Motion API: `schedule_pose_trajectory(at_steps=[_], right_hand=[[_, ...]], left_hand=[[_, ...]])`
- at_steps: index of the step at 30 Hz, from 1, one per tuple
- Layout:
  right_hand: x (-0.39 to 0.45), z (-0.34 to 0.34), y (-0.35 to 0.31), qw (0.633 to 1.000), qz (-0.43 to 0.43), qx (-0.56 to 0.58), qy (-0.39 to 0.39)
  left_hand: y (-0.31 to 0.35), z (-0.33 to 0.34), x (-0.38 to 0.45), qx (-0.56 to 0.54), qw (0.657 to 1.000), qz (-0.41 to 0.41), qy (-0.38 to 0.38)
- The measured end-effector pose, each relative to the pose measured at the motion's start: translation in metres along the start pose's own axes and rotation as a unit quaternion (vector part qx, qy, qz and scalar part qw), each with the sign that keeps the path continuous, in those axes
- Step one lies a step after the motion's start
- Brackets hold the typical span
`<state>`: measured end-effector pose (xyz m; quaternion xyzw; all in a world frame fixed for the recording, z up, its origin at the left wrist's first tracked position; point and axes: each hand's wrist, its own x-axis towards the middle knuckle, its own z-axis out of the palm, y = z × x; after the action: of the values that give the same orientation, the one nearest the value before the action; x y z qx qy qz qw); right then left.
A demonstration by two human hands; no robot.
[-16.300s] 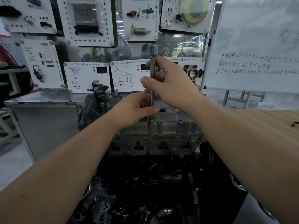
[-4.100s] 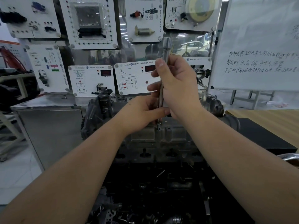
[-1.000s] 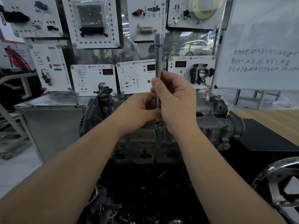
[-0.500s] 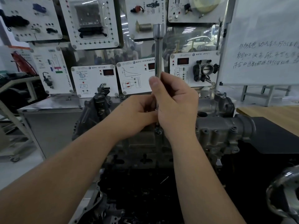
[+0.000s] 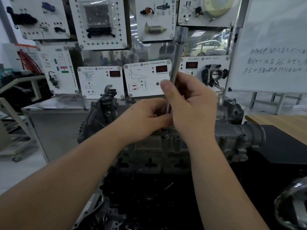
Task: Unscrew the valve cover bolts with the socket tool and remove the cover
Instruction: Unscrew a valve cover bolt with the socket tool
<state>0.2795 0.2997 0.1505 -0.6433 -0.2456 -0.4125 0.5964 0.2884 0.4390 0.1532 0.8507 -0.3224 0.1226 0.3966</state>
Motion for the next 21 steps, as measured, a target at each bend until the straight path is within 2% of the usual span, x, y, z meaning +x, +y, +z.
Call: schedule_pose_trajectory(at_steps=[2, 8, 11, 17, 21], right_hand=[[0.0003, -0.0026, -0.0015, 1.0, -0.003, -0.005, -0.003], [0.0019, -0.0103, -0.0073, 0.996, -0.005, 0.018, -0.085], [0.0017, -0.0078, -0.0045, 0.997, 0.009, 0.018, -0.075], [0.0005, -0.0056, -0.005, 0.999, -0.04, -0.021, -0.001], [0.0016, -0.0097, -0.0036, 0.999, -0.025, -0.024, -0.036]], left_hand=[[-0.0009, 0.0002, 0.0002, 0.003, 1.0, 0.001, -0.005], [-0.0061, -0.0055, 0.0006, -0.069, 0.997, -0.019, -0.031], [-0.006, -0.0051, 0.001, -0.06, 0.998, -0.018, -0.019], [-0.0016, -0.0011, 0.0016, 0.005, 1.0, -0.005, -0.018], [-0.0018, -0.004, -0.0004, -0.055, 0.998, -0.023, -0.013]])
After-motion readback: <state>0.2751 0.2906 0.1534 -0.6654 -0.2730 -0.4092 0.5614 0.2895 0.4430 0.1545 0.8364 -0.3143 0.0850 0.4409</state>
